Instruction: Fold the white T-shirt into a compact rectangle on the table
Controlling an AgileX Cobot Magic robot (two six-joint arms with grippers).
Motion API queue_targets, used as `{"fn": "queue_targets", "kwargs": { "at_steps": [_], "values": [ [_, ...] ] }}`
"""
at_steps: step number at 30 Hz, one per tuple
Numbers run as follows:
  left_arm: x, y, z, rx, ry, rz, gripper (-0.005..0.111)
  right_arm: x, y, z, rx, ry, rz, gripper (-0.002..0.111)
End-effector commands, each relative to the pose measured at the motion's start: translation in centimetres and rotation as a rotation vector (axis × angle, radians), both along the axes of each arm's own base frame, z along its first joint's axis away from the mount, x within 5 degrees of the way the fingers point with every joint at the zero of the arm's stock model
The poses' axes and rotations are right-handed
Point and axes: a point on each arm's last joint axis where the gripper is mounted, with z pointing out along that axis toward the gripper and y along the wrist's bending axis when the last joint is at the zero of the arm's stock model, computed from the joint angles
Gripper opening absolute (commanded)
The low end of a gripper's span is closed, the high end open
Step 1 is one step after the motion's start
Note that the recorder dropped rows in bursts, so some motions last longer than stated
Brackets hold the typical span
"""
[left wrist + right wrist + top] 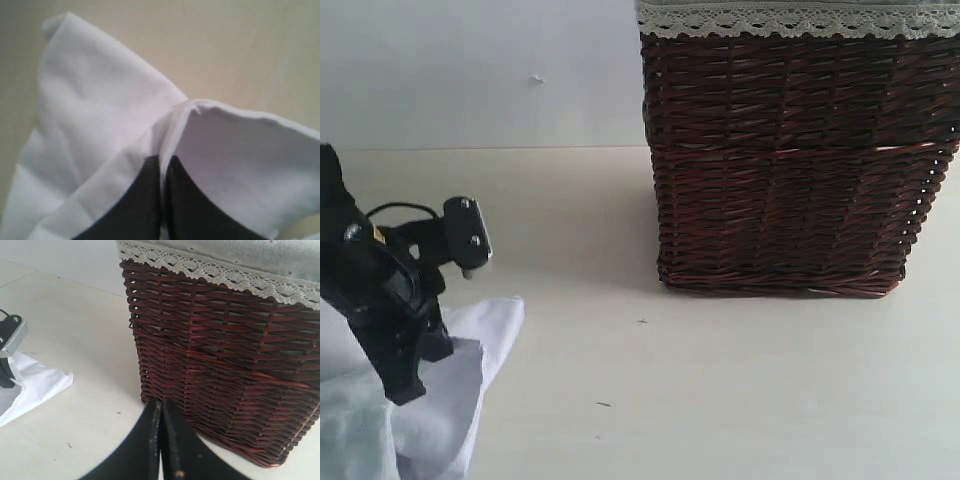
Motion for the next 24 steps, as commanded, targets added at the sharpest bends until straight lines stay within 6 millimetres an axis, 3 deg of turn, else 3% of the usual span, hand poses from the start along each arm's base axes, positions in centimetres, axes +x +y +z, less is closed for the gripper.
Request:
{"fn": "queue_targets", "kwargs": {
  "at_steps": [1,6,11,20,24],
  "values": [
    [0.8,0.7,6.1,0.087,-0.146,-0.063,0.0,-0.2,0.0,0.3,0.001,-0.016,0.004,0.0],
    [1.1,1.8,14.0,0.114,-0.413,-0.019,0.0,-0.2,0.0,0.3,0.001,-0.016,0.004,0.0],
    [0.3,2.6,20.1,0.096,-0.621,-0.023,0.0,-0.2,0.0,0.3,0.001,-0.016,0.004,0.0],
    [-2.8,4.4,26.2,0.066,-0.723,0.035,0.0,-0.2,0.0,0.3,0.001,-0.016,0.004,0.0],
    [-5.0,5.4,27.2,0.085,-0.662,0.059,0.0,-0.2,0.0,0.3,0.001,-0.016,0.004,0.0]
  ]
}}
